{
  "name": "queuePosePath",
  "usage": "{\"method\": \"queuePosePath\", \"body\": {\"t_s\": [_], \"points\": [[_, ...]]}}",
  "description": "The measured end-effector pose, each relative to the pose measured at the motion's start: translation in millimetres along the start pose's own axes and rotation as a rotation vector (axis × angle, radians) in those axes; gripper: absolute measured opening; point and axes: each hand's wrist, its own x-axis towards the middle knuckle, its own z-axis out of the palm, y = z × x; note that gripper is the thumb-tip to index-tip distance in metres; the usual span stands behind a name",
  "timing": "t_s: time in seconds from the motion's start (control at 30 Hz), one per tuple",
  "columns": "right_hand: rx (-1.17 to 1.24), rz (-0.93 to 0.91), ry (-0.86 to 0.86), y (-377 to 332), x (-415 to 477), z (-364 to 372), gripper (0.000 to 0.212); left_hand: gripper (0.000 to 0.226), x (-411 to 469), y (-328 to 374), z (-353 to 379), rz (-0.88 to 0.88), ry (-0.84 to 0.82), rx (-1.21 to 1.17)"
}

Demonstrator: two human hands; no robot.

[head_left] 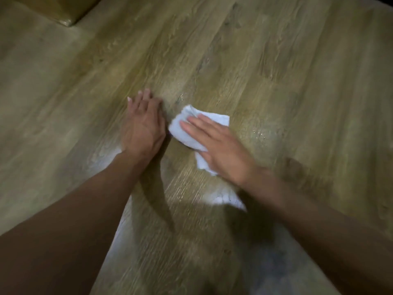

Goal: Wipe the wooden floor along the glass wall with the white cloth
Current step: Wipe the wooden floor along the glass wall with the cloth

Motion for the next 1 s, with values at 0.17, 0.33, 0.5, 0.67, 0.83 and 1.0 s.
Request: {"method": "queuePosePath", "body": {"t_s": [0.17,0.33,0.5,0.67,0.83,1.0], "points": [[-0.017,0.230,0.115,58.7,35.3,-27.3,0.056,0.044,-5.2,1.1,13.5,0.003,0.046,0.089],[-0.094,0.523,0.258,50.8,143.8,-14.8,0.058,0.040,-5.8,-1.8,12.7,0.006,0.096,-0.002],[-0.110,0.042,0.084,2.6,95.4,6.7,0.061,0.044,-6.4,1.4,8.2,-0.114,0.188,-0.207],[0.049,0.079,0.096,57.6,63.8,-21.5,0.056,0.048,-11.2,1.5,9.3,-0.109,0.188,-0.174],[-0.066,0.459,0.217,38.0,146.3,-10.9,0.065,0.056,-10.3,1.3,7.6,-0.101,0.141,-0.207],[0.004,0.054,0.056,-13.0,101.5,12.9,0.068,0.057,-9.3,-3.0,-1.6,-0.261,0.258,-0.564]]}}
